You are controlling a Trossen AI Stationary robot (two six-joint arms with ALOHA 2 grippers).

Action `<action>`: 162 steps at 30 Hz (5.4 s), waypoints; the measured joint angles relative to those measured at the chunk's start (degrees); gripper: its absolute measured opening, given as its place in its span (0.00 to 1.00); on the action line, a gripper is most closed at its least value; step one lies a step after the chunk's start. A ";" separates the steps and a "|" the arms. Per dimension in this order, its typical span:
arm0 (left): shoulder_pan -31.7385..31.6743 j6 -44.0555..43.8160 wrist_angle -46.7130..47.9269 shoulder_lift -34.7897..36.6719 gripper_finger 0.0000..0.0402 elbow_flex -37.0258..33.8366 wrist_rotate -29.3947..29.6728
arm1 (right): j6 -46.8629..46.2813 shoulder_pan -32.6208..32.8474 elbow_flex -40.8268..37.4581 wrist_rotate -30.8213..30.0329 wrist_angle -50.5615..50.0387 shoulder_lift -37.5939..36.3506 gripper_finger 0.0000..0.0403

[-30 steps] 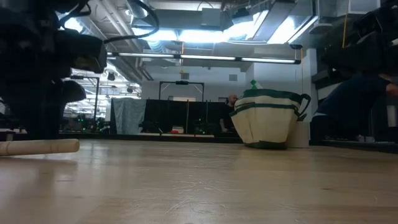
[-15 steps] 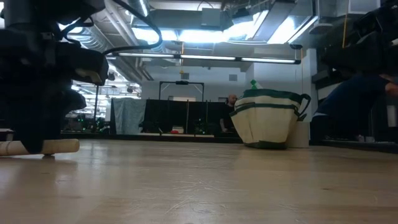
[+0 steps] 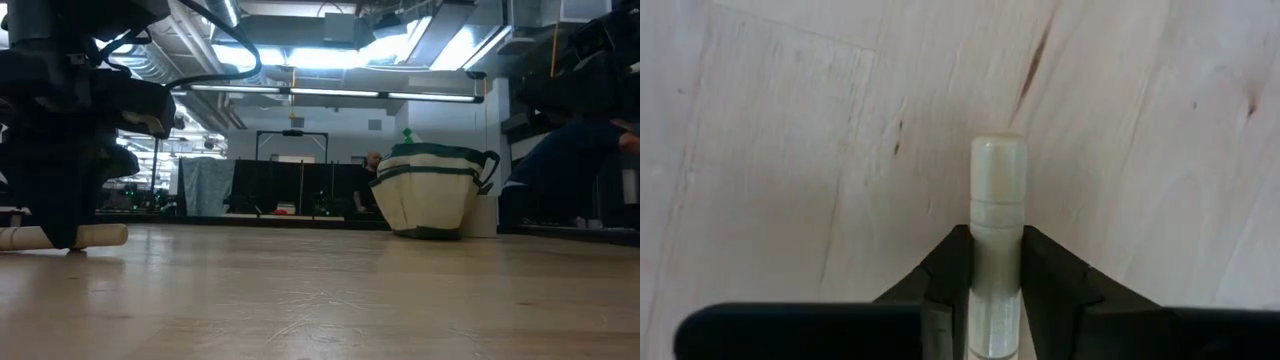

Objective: Pick & Place Garden tools in Gardening bag
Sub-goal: Put the brown hand rake into the brown gardening bag, then return to Home Position

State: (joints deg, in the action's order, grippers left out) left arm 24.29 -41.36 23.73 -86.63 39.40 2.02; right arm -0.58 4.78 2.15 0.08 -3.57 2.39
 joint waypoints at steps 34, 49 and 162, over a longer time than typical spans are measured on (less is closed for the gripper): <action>-9.96 5.87 -14.28 -0.11 0.16 -0.07 1.35 | 0.00 0.00 0.00 0.02 0.00 -0.02 0.12; -20.03 14.75 -37.04 -0.09 0.16 -0.04 4.43 | 0.00 0.02 0.00 0.02 0.00 -0.01 0.12; -43.67 40.98 -28.95 -42.55 0.30 64.96 -10.64 | 0.00 0.00 0.02 0.01 0.00 0.00 0.12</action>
State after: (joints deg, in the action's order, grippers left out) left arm -19.38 -0.39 -5.22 -129.18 104.36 -8.62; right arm -0.58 4.78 2.17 0.08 -3.57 2.39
